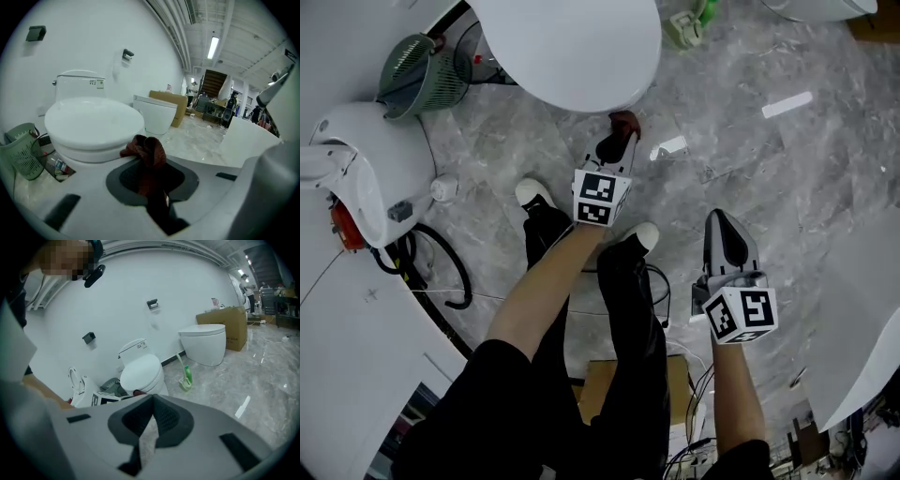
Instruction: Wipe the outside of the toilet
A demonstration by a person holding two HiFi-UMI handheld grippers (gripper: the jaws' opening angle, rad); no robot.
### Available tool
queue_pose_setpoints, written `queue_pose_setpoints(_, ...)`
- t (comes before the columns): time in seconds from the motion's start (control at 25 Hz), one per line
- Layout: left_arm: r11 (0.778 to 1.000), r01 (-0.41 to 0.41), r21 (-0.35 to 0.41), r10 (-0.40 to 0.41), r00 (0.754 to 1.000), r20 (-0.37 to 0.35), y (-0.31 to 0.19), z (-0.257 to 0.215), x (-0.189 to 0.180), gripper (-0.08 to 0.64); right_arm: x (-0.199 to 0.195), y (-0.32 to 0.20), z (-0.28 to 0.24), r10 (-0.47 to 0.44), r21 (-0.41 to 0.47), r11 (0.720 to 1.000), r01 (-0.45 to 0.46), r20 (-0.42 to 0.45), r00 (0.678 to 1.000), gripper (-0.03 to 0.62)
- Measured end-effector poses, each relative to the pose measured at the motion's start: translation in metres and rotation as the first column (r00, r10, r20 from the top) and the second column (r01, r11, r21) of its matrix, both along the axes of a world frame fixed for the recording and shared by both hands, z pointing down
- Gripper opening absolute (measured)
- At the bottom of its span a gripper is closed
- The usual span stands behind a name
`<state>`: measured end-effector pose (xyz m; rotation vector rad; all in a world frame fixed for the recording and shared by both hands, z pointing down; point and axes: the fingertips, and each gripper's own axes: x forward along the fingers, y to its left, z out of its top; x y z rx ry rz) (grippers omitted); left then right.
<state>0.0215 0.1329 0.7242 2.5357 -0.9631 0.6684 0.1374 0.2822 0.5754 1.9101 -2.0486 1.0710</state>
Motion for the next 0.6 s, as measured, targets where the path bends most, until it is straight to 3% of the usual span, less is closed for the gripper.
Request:
queue_pose_setpoints(0.28,0.999,-0.034,-0.001,0.034,0.999,-0.013,0.039,-0.082,-0.015,0.060,-0.020,-0.002,-0.060,-0.056,0.033,0.998,0.057,-0.009,0.998,0.003)
queue_pose_setpoints(0.6,0.994,-0.080,0.079,0.083,0.996,-0.025,0.068,-0.223,-0.054,0.060,-0.065,-0.002,-0.152,-0.094,0.084,0.992,0.097,-0.036,0.995,0.003)
